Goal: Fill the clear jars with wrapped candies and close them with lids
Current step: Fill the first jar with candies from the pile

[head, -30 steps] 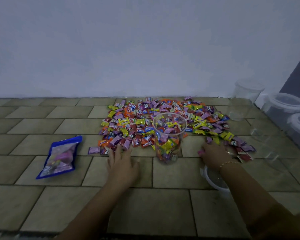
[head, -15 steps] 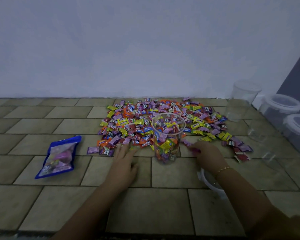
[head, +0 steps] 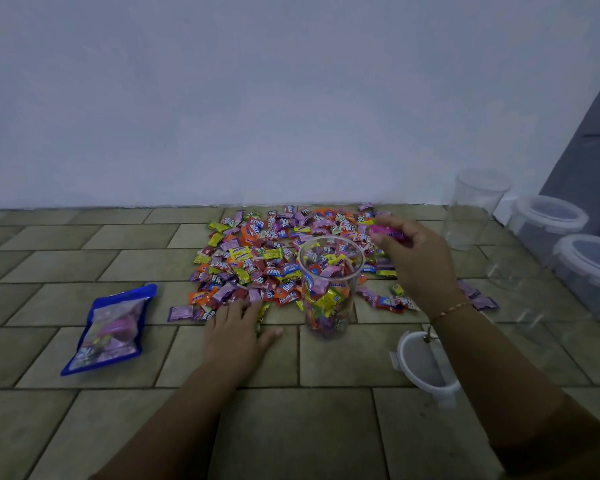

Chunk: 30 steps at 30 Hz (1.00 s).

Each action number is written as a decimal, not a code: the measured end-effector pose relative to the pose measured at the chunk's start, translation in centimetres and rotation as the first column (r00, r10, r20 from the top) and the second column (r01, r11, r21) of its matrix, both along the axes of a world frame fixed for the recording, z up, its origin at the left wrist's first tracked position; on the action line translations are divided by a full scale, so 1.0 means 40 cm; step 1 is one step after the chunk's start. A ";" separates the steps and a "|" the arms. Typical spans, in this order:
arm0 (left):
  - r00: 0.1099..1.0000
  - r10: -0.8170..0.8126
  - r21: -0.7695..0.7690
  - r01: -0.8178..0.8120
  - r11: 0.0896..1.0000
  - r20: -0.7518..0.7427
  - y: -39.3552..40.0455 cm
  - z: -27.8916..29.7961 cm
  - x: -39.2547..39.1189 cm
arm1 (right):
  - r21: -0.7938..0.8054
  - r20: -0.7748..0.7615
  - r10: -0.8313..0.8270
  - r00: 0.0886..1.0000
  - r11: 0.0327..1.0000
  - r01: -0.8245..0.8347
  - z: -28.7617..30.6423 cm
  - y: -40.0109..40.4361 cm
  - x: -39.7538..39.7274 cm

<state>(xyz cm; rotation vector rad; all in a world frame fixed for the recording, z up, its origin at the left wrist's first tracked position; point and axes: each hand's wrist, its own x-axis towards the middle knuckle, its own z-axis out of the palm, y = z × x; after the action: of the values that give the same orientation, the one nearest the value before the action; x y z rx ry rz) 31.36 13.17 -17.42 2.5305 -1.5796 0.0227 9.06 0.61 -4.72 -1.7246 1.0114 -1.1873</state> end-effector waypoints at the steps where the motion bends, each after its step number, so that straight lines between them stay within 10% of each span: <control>1: 1.000 -0.011 0.003 0.011 1.000 0.013 -0.004 0.002 0.001 | -0.019 0.024 -0.015 1.000 1.000 0.015 0.010 0.002 0.006; 16: 0.954 -0.162 -0.133 0.132 0.982 -0.254 -0.045 0.030 0.005 | -0.114 -0.016 0.085 0.996 0.990 -0.086 0.033 0.040 0.085; 30: 0.869 -0.107 -0.387 -0.102 0.916 -0.483 -0.063 0.085 -0.016 | -0.134 -0.015 0.126 0.992 0.983 -0.127 0.007 0.036 0.083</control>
<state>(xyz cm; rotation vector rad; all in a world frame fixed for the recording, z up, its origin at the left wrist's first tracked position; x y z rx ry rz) 30.73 10.65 -14.04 1.9994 -1.2188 -0.2587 12.40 2.04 -4.46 -1.8705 0.8280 -1.1918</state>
